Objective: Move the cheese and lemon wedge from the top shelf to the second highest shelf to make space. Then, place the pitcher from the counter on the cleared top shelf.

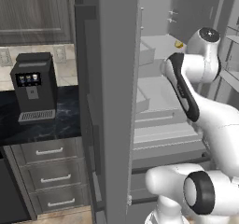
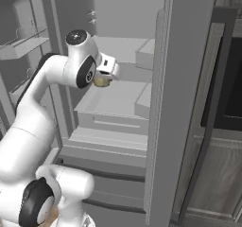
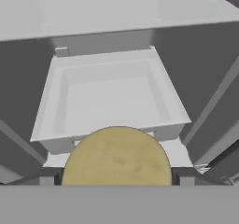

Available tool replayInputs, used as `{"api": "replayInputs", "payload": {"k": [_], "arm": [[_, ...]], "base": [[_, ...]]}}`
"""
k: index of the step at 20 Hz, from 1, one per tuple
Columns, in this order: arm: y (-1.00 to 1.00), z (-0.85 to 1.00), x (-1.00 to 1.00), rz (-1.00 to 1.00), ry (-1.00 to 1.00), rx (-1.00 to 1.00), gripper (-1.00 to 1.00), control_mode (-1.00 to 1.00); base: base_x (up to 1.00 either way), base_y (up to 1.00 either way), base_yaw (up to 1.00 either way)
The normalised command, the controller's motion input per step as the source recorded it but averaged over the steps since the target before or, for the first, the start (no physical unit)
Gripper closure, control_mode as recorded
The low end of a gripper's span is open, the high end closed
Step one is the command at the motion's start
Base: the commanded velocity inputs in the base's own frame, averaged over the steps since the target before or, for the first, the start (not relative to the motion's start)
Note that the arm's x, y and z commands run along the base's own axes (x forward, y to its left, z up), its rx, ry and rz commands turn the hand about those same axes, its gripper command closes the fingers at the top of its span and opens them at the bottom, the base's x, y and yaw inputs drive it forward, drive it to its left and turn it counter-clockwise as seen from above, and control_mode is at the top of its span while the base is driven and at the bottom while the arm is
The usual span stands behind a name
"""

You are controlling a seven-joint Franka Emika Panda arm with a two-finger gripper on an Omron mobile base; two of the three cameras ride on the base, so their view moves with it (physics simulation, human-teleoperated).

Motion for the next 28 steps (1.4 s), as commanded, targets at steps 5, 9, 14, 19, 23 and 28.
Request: {"api": "replayInputs", "payload": {"k": [5, 9, 14, 19, 23, 28], "arm": [[-0.01, -0.66, -0.69, 0.0, 0.0, -0.02, 1.0, -1.0], [0.0, -0.64, -0.16, 0.0, 0.0, -0.01, 1.0, -1.0], [0.0, -0.41, 0.11, 0.0, -0.02, 0.0, 1.0, -1.0], [0.0, -0.29, 0.32, 0.0, -0.08, 0.0, 1.0, -1.0], [0.0, -0.24, 0.37, 0.0, -0.06, 0.0, 1.0, -1.0], [0.0, -0.09, 0.42, 0.0, 0.0, 0.02, 1.0, -1.0]], "base": [[0.0, 0.0, 0.0], [0.0, 0.0, 0.0], [0.0, 0.0, 0.0], [0.0, 0.0, 0.0], [0.0, 0.0, 0.0], [0.0, 0.0, 0.0]]}}
